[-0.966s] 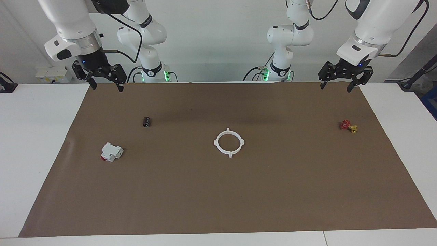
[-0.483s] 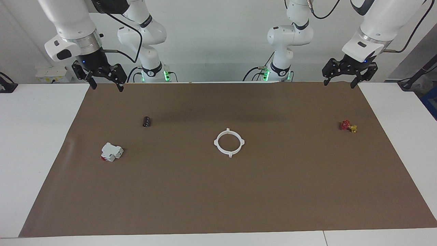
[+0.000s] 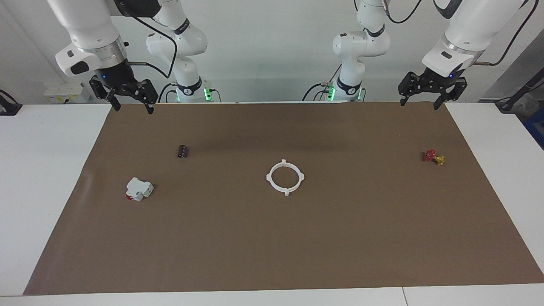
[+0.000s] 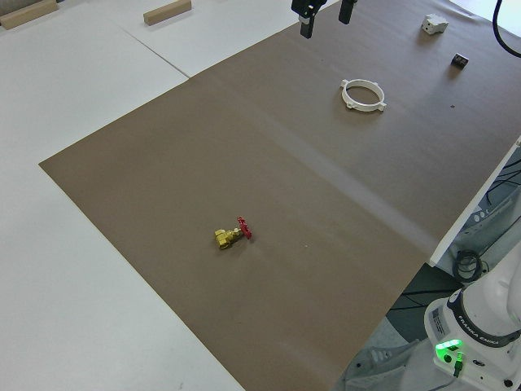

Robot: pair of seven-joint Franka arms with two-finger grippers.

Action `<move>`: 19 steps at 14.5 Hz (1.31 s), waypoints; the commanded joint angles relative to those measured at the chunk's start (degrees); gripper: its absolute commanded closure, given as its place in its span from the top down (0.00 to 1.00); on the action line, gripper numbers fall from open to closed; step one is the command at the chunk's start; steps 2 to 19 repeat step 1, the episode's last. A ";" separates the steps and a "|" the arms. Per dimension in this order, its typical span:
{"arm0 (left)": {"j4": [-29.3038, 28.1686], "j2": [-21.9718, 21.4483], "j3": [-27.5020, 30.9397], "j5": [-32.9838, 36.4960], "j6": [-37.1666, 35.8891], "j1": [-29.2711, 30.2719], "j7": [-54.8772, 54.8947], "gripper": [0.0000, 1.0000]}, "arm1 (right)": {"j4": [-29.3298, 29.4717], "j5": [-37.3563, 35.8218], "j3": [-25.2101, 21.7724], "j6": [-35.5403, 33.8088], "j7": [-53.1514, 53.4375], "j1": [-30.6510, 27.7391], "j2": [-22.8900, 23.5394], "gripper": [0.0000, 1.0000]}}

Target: Assemble drain pipe with both arms

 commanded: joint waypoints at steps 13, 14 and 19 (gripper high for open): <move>1.54 0.56 -0.32 0.06 -0.71 0.88 0.30 1.00 | -1.39 1.34 0.32 0.39 -1.74 -0.74 -1.25 1.00; 1.54 0.56 -0.32 0.06 -0.71 0.88 0.30 1.00 | -1.39 1.34 0.32 0.39 -1.74 -0.74 -1.25 1.00; 1.54 0.56 -0.32 0.06 -0.71 0.88 0.30 1.00 | -1.39 1.34 0.32 0.39 -1.74 -0.74 -1.25 1.00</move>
